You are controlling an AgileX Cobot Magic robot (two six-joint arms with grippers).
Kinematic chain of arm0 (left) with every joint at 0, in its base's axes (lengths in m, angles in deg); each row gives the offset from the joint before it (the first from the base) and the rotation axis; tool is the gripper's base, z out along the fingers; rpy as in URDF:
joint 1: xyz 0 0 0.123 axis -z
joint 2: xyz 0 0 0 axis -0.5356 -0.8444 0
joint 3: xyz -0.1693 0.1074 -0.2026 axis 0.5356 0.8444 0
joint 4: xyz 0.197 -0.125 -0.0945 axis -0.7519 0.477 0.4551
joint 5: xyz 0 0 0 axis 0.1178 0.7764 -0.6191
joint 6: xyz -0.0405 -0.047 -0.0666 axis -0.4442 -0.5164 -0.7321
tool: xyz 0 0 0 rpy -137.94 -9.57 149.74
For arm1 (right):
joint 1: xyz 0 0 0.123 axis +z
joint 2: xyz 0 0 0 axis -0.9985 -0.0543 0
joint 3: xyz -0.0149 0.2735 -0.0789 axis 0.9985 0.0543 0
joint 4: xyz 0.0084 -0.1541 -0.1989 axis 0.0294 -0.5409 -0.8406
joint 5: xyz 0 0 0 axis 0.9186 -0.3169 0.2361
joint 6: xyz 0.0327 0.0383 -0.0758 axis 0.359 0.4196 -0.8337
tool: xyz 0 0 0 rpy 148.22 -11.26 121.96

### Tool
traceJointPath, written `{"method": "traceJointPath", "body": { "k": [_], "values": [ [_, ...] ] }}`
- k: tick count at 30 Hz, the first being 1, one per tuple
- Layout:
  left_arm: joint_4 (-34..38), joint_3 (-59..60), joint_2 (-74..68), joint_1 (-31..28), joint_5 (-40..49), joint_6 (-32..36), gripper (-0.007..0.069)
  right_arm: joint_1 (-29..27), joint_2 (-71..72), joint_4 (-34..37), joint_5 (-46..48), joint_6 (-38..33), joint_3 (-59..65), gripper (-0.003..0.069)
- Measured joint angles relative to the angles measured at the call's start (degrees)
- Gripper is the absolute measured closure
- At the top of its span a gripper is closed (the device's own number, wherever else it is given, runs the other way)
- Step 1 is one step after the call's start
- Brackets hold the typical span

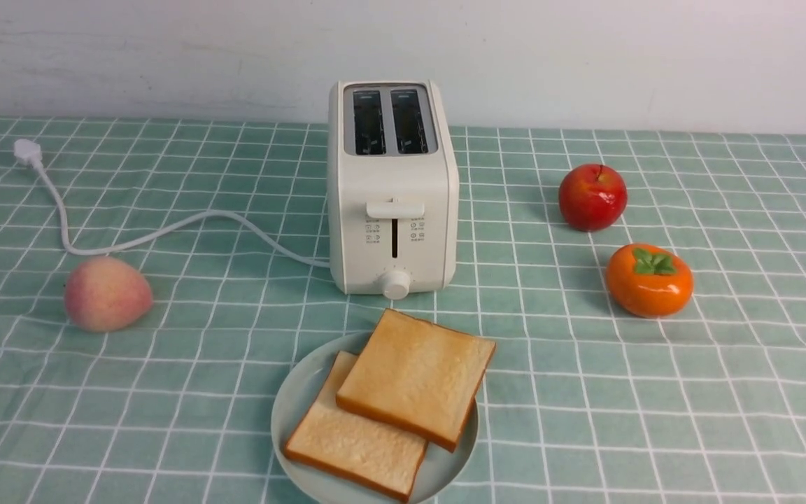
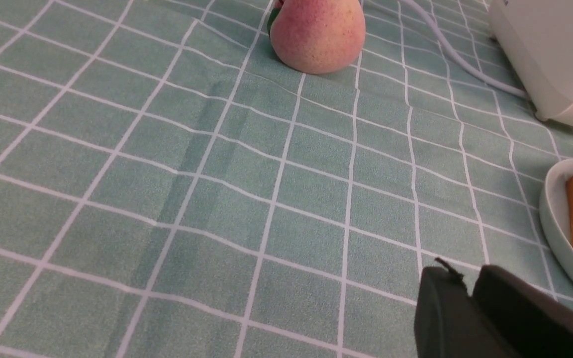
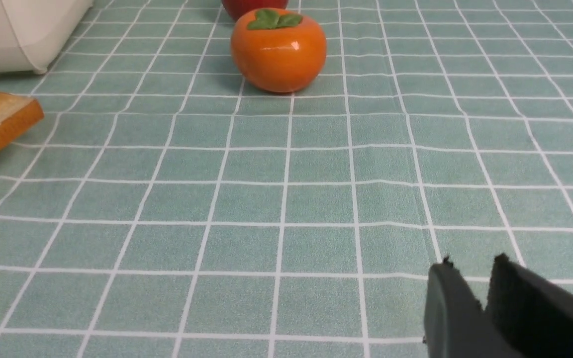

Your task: Take toasted bread from bread machine on blue coffee table place on plate.

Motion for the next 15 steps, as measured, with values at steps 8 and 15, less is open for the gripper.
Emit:
{"method": "traceJointPath", "body": {
  "k": [8, 15],
  "values": [
    [0.00, 0.00, 0.00, 0.00, 0.05, 0.00, 0.0533, 0.00, 0.05, 0.00, 0.04, 0.00, -0.02, 0.0519],
    [0.00, 0.00, 0.00, 0.00, 0.04, 0.00, 0.0523, 0.00, 0.05, 0.00, 0.04, 0.00, -0.02, 0.0513]
  ]
}}
